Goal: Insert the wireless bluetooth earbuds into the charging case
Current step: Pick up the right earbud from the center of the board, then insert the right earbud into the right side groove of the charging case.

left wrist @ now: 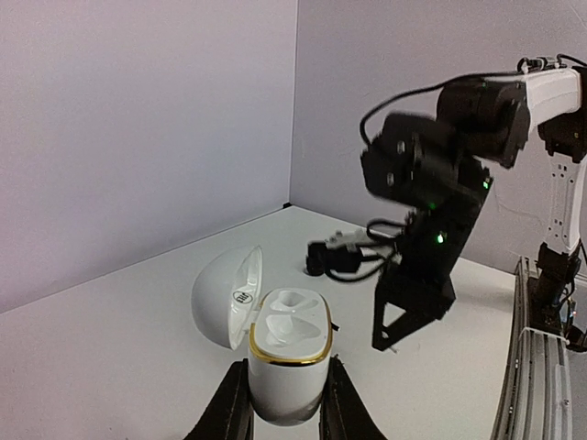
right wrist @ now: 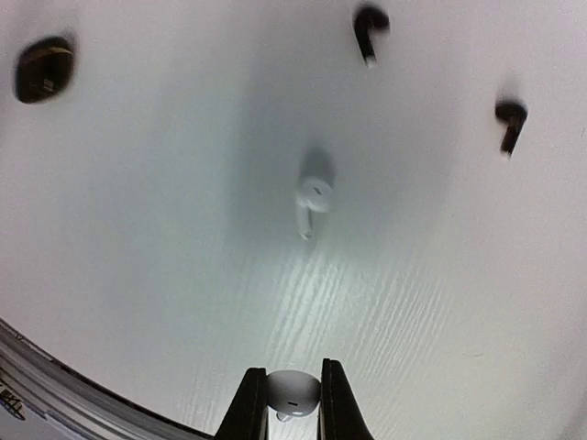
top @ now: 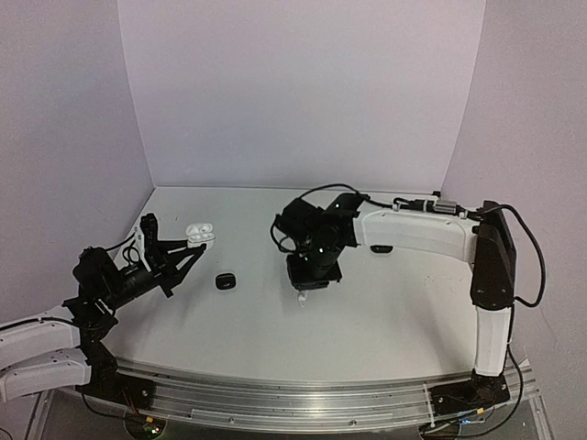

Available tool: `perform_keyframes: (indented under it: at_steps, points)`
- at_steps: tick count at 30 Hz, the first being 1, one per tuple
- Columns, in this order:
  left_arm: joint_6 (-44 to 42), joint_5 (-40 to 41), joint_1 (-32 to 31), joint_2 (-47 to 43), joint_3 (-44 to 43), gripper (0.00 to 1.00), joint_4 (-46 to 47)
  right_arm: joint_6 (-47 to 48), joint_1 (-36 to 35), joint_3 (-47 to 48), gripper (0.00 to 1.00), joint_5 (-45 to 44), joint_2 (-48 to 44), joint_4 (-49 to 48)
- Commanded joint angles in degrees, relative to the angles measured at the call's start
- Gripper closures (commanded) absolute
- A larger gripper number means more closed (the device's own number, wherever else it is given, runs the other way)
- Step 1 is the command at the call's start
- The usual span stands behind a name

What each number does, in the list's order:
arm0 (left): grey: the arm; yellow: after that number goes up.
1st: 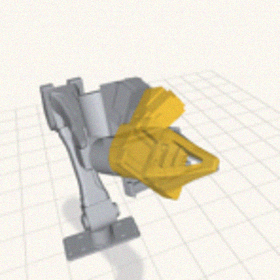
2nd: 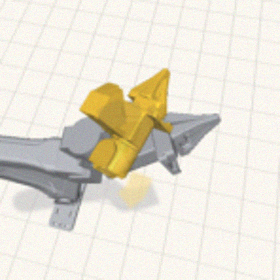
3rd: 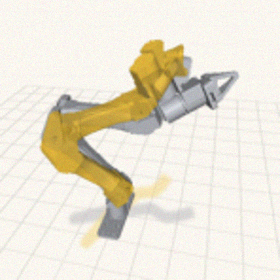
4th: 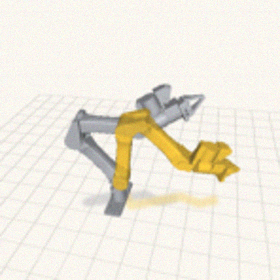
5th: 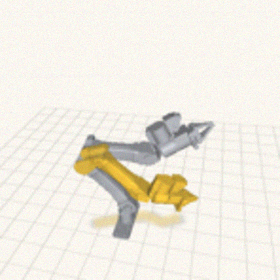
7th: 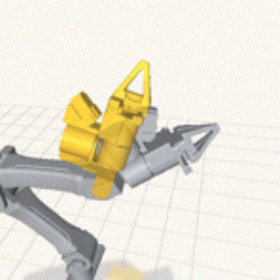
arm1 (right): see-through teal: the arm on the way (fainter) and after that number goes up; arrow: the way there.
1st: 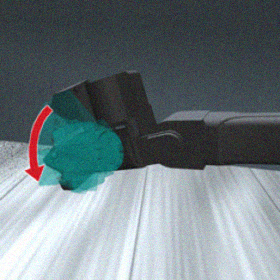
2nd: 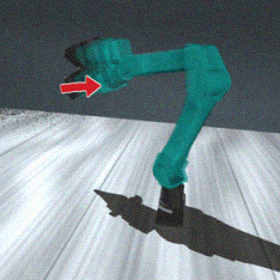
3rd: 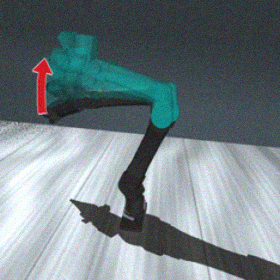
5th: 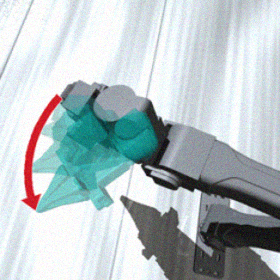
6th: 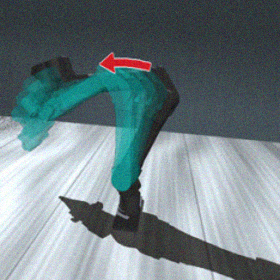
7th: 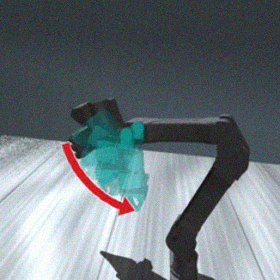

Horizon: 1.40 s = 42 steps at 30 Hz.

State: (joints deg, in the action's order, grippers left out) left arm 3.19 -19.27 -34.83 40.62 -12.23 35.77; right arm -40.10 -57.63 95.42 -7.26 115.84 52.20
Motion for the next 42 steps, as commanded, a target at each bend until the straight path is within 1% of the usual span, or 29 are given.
perform_keyframes:
  at_steps: [1, 2, 4, 6, 11, 15, 18, 20, 23, 26, 30, 34, 42]
  points:
    - [-0.8, 1.5, -0.2, 0.8, -1.3, 1.00, 6.4, 8.7, -0.8, 16.3, 1.00, -8.6, -1.1, -1.2]
    - [-0.9, 1.9, -0.2, 0.9, -1.3, 1.00, 7.1, 10.5, -1.3, 19.6, 1.00, -10.2, -1.2, -2.5]
    - [-1.2, 2.9, -0.2, 1.0, -1.1, 1.00, 7.9, 14.7, -2.9, 22.3, 1.00, -12.2, -2.3, -7.7]
    - [-1.6, 4.1, -0.2, 1.6, -1.3, 1.00, 8.7, 18.3, -4.7, 21.8, 1.00, -12.7, -4.3, -16.2]
    - [-2.8, 6.6, -0.2, 4.0, -1.9, 1.00, 11.2, 22.7, -7.9, 20.1, 1.00, -13.1, -6.1, -33.4]
    - [-3.1, 6.8, -0.2, 5.3, -1.1, 1.00, 14.0, 28.1, -10.6, 20.8, 1.00, -11.4, -4.2, -43.4]
    - [-4.3, 7.2, -0.2, 5.3, -0.8, 1.00, 15.8, 30.3, -11.7, 22.8, 1.00, -9.6, -2.2, -45.0]
    - [-5.0, 7.7, -0.2, 5.3, -0.8, 1.00, 16.6, 31.0, -11.9, 22.3, 1.00, -8.8, -1.8, -46.2]
    - [-4.2, 7.6, -0.2, 4.8, -0.9, 1.00, 17.1, 32.3, -12.1, 19.4, 1.00, -7.7, -2.5, -49.7]
    - [-1.2, 6.3, -0.2, 4.2, -0.4, 1.00, 17.5, 35.6, -12.4, 15.4, 1.00, -6.0, -3.3, -55.7]
    - [0.0, 4.6, -0.2, 3.8, -0.2, 1.00, 18.0, 39.1, -12.7, 9.1, 1.00, -4.6, -5.1, -63.2]
    - [0.8, 3.6, -0.2, 4.4, 0.0, 1.00, 19.4, 42.4, -12.8, 5.9, 1.00, -4.3, -6.0, -65.2]
    - [1.3, 2.5, -0.2, 4.1, -0.2, 1.00, 18.1, 43.2, -12.8, 4.9, 1.00, -5.3, -6.7, -67.1]
